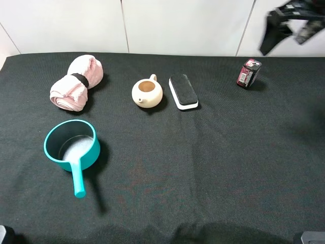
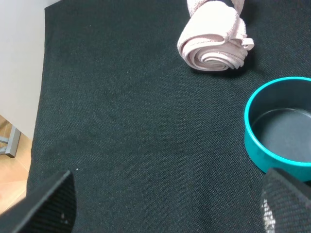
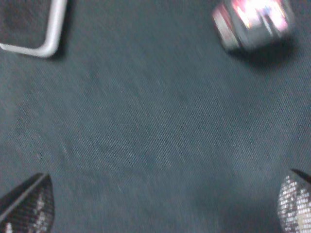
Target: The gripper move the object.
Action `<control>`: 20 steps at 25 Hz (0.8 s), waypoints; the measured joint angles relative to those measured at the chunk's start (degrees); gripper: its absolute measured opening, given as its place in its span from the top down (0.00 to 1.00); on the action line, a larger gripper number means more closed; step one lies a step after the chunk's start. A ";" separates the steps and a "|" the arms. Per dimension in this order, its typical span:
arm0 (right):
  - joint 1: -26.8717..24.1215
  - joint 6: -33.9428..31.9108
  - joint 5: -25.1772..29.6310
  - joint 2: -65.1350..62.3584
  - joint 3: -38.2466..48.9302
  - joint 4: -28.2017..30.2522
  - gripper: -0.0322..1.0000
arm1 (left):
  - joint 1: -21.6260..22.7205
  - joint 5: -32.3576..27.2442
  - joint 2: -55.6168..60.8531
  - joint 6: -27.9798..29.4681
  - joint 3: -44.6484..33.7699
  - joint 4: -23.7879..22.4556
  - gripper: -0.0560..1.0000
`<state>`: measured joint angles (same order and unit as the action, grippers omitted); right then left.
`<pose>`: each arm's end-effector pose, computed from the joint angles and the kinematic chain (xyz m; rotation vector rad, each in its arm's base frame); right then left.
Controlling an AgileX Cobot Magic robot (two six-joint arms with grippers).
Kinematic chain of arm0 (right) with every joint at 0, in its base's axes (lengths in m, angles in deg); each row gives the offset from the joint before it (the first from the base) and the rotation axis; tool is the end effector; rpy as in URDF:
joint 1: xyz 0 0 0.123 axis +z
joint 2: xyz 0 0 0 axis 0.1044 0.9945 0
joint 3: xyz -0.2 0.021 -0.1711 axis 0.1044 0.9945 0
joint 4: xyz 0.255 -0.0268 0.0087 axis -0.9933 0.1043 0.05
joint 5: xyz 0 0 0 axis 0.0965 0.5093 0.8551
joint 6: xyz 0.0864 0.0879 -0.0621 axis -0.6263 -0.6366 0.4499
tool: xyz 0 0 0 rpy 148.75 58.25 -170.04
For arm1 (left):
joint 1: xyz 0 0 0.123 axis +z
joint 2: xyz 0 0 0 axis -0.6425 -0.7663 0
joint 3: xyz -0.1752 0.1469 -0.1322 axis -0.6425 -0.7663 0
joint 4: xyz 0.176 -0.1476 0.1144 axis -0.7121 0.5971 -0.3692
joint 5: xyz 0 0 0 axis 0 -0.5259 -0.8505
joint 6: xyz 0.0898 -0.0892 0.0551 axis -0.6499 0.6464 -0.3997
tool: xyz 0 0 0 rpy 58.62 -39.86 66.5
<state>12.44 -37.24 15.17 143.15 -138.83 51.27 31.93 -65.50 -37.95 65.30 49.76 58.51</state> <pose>0.3416 0.0559 0.2365 -0.5739 2.8421 0.1542 0.0637 0.0073 0.2562 0.1542 2.0324 0.0838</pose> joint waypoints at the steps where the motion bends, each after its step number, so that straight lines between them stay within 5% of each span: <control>1: -1.47 -0.15 0.00 -2.46 2.30 0.14 0.30 | 0.00 0.00 0.00 0.00 0.00 0.00 0.17; 12: -14.68 -0.84 -0.04 -32.77 29.25 0.69 0.30 | 0.00 0.00 0.00 0.00 0.00 0.00 0.17; 20: -16.75 -2.34 -4.19 -59.56 46.15 0.83 0.30 | 0.00 0.00 0.00 0.00 0.00 0.00 0.17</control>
<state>-4.31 -39.58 10.98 83.59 -92.68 52.10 31.93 -65.50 -37.95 65.30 49.76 58.51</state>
